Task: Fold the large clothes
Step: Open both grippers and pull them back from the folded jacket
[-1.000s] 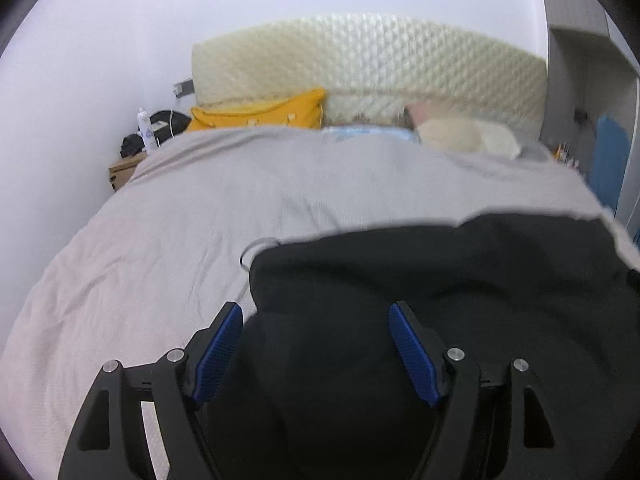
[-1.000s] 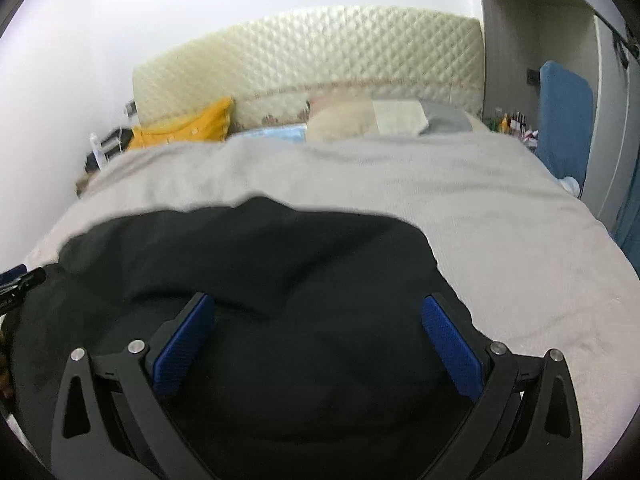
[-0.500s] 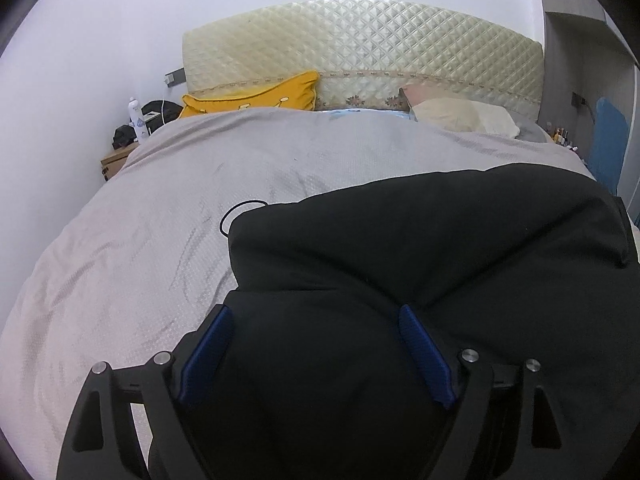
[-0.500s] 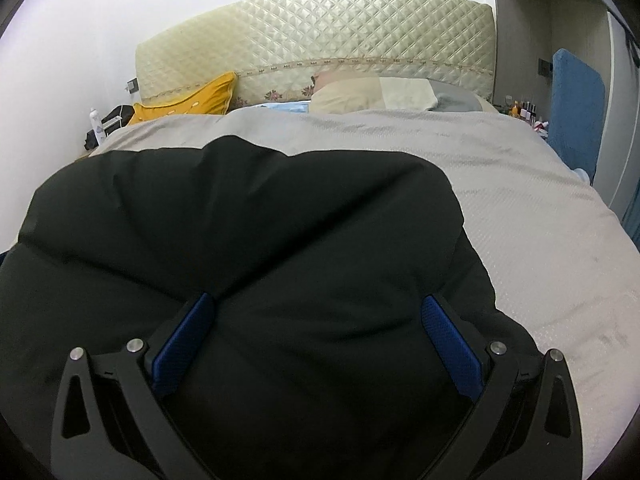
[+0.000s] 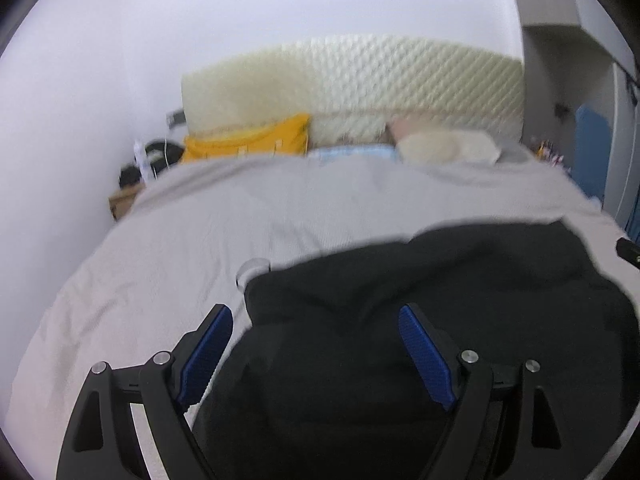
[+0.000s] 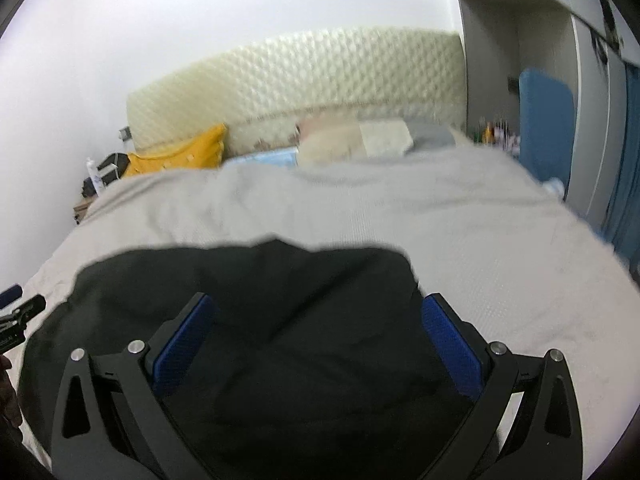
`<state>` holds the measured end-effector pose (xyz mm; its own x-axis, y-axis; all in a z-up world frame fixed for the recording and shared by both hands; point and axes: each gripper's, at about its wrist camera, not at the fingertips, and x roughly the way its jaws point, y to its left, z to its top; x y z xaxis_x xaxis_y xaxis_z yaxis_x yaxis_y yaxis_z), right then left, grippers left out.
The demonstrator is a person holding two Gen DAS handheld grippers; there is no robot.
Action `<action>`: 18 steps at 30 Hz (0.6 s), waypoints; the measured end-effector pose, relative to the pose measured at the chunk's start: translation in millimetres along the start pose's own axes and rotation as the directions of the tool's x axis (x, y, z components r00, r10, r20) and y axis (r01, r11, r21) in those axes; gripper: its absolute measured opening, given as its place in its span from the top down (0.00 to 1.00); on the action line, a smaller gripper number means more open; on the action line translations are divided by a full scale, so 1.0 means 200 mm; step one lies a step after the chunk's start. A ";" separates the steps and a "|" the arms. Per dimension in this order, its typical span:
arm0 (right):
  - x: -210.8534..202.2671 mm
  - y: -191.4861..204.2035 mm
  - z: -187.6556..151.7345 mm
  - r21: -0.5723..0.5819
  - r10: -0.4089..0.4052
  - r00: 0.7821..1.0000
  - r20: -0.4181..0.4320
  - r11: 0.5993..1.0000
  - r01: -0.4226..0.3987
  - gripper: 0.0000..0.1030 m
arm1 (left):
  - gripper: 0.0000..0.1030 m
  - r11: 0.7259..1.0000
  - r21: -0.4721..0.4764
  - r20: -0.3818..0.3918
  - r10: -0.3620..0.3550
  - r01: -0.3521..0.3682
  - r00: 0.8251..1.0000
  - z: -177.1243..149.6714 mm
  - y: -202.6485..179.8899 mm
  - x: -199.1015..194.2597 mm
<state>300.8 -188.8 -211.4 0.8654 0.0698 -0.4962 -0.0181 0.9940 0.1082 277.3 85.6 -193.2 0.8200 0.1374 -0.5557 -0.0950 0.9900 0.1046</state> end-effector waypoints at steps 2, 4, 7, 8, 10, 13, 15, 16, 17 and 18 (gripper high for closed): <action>-0.10 0.02 0.07 0.002 0.031 0.999 0.033 1.000 -0.031 0.00 | 0.13 0.999 -0.020 0.027 -0.027 0.027 0.999 0.06 -0.01 -0.12; -0.22 0.04 0.13 0.019 0.064 0.996 0.067 0.998 -0.065 0.00 | 0.13 0.997 -0.021 0.034 -0.070 0.071 0.997 0.12 -0.02 -0.23; -0.40 0.07 0.22 -0.001 0.088 0.989 0.117 0.996 -0.089 0.00 | 0.13 0.995 -0.007 0.061 -0.096 0.097 0.993 0.21 -0.06 -0.42; -0.46 0.09 0.24 -0.011 0.103 0.987 0.124 0.995 -0.103 0.00 | 0.13 0.995 -0.006 0.084 -0.103 0.104 0.991 0.23 -0.07 -0.49; -0.53 0.11 0.26 -0.028 0.132 0.985 0.109 0.991 -0.130 0.00 | 0.12 0.992 -0.013 0.127 -0.120 0.122 0.985 0.27 -0.08 -0.64; -0.68 0.15 0.27 -0.055 0.125 0.985 0.120 0.991 -0.120 0.00 | 0.06 0.989 -0.005 0.183 -0.143 0.146 0.973 0.30 -0.10 -0.82; -0.76 0.18 0.26 -0.074 0.140 0.983 0.119 0.989 -0.132 0.00 | 0.05 0.988 0.024 0.214 -0.152 0.150 0.965 0.31 -0.13 -0.93; -0.81 0.20 0.25 -0.084 0.153 0.980 0.128 0.986 -0.143 0.00 | 0.05 0.989 0.029 0.231 -0.150 0.148 0.961 0.31 -0.15 -0.99; -0.85 0.21 0.25 -0.092 0.164 0.977 0.139 0.984 -0.152 0.00 | 0.05 0.989 0.034 0.246 -0.150 0.146 0.958 0.32 -0.16 -1.05; -0.90 0.23 0.25 -0.099 0.173 0.974 0.149 0.982 -0.159 0.00 | 0.05 0.988 0.039 0.260 -0.155 0.150 0.953 0.32 -0.17 -1.10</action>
<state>168.0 -160.2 -74.4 0.9142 0.2271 -0.3358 -0.2052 0.9736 0.0997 135.2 19.6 -21.5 0.9432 -0.0309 -0.3309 0.0511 0.9973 0.0525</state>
